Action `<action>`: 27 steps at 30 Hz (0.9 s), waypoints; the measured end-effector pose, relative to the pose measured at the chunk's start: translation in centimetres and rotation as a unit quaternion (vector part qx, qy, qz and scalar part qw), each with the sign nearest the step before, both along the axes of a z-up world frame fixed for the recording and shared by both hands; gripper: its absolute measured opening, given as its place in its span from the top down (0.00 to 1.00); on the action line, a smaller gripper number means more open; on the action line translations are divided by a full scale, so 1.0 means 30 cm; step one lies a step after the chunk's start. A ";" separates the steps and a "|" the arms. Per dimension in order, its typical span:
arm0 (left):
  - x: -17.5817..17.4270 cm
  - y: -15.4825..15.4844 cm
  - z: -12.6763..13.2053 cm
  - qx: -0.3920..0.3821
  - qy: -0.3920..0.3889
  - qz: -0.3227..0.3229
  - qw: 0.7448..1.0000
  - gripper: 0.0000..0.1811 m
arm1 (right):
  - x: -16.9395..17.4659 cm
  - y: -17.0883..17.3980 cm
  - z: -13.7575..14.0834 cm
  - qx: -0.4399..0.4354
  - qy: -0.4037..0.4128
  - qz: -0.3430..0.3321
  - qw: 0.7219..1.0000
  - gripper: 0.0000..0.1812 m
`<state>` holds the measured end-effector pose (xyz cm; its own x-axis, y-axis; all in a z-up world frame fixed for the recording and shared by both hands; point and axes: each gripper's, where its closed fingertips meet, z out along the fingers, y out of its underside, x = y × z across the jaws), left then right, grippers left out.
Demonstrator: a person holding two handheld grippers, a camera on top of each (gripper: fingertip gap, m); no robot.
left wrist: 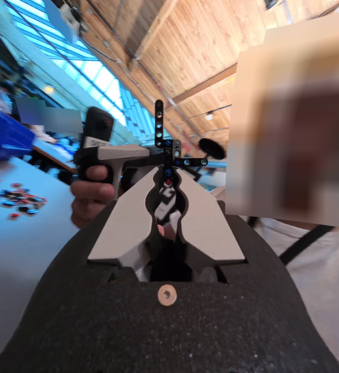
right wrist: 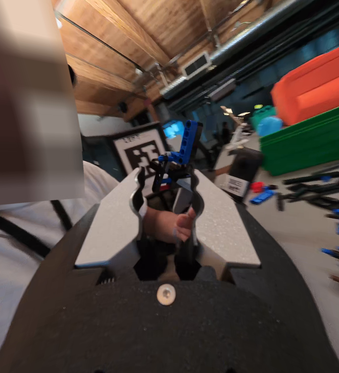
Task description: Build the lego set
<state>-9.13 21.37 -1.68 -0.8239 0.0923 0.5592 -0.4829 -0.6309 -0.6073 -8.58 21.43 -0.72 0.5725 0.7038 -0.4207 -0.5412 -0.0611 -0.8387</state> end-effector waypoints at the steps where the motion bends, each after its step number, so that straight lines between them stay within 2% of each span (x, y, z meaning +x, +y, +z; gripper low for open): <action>1: 0.010 0.011 -0.008 0.026 -0.005 0.032 0.999 0.97 | 0.020 0.000 -0.013 -0.009 -0.033 -0.031 0.999 0.82; 4: 0.021 0.038 -0.020 0.081 -0.028 0.101 0.991 0.97 | 0.033 0.008 -0.051 -0.043 -0.118 -0.085 0.988 0.89; 8: 0.016 0.014 -0.036 0.107 -0.034 0.107 0.988 0.97 | 0.010 0.015 -0.048 -0.039 -0.149 -0.099 0.983 0.94; 11: 0.024 0.014 -0.045 0.106 -0.019 0.107 0.988 0.97 | 0.011 0.010 -0.053 -0.050 -0.138 -0.086 0.985 0.96; 14: 0.045 0.015 -0.067 0.143 -0.016 0.147 0.979 0.97 | 0.036 0.011 -0.073 -0.071 -0.127 -0.090 0.985 0.96; 20: 0.062 0.031 -0.109 0.212 -0.005 0.158 0.964 0.95 | 0.085 0.014 -0.090 -0.091 -0.028 -0.063 0.994 0.97; 27: 0.100 0.037 -0.142 0.176 0.057 0.128 0.974 0.97 | 0.107 0.045 -0.128 -0.113 0.005 -0.068 0.991 0.96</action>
<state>-6.14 22.48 -5.95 -0.7248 -0.3220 0.6091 -0.4141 -0.5030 -0.7587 -5.37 22.78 -4.57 0.6501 0.5071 -0.5659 -0.5664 -0.1732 -0.8058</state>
